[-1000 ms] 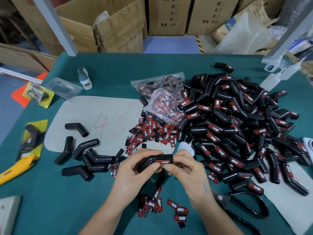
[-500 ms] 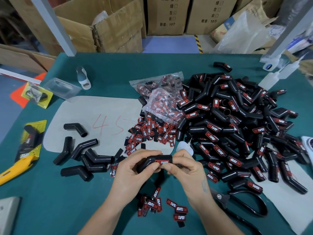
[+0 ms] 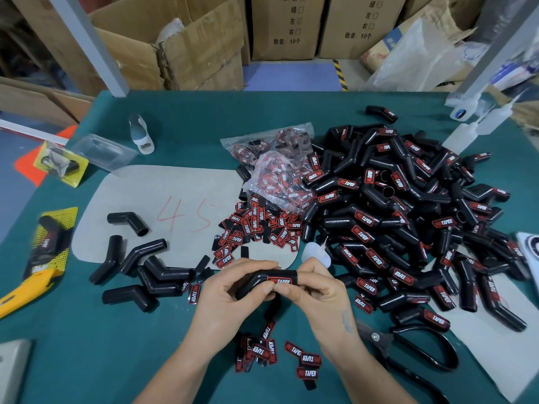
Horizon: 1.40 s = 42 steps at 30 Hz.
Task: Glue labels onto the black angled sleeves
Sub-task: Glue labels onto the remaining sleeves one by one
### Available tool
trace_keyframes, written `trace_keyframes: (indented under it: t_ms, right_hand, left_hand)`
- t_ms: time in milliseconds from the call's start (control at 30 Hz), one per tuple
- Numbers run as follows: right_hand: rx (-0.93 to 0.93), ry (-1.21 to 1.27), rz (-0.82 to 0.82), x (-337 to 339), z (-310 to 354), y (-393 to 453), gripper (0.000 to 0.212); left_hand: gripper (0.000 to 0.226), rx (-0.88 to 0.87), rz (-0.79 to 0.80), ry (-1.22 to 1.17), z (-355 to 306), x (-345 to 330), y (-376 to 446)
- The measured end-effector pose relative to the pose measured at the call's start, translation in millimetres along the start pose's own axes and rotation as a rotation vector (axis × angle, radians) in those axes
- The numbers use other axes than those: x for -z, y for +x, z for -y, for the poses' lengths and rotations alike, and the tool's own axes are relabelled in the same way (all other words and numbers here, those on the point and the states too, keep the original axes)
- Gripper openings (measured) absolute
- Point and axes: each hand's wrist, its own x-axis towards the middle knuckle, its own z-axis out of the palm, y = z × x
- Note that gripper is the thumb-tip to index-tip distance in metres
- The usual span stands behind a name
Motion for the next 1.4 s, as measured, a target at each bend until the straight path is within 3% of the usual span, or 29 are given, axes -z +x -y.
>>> trace_keyframes:
  t_ms: [367, 567, 700, 933, 1267, 1400]
  right_hand:
    - [-0.002, -0.003, -0.025, 2, -5, 1, 0.064]
    - [-0.009, 0.025, 0.033, 5, -3, -1, 0.009]
    - [-0.014, -0.019, 0.045, 5, -2, 0, 0.027]
    - [-0.039, 0.010, 0.073, 5, 3, 0, 0.007]
    - [-0.051, 0.020, 0.074, 5, 5, 0, 0.005]
    - [-0.099, 0.089, 0.076, 3, 6, 1, 0.017]
  left_hand:
    - [0.024, 0.012, -0.018, -0.010, 0, 3, 2]
    - [0.028, 0.015, -0.023, 0.008, 4, 3, 2]
    - [0.026, -0.040, -0.006, 0.043, 2, 4, 2]
    - [0.027, -0.100, -0.003, 0.128, 8, 6, 3]
    - [0.027, -0.124, 0.005, 0.141, 7, 6, 4]
    - [0.028, -0.168, -0.003, 0.179, 6, 7, 6]
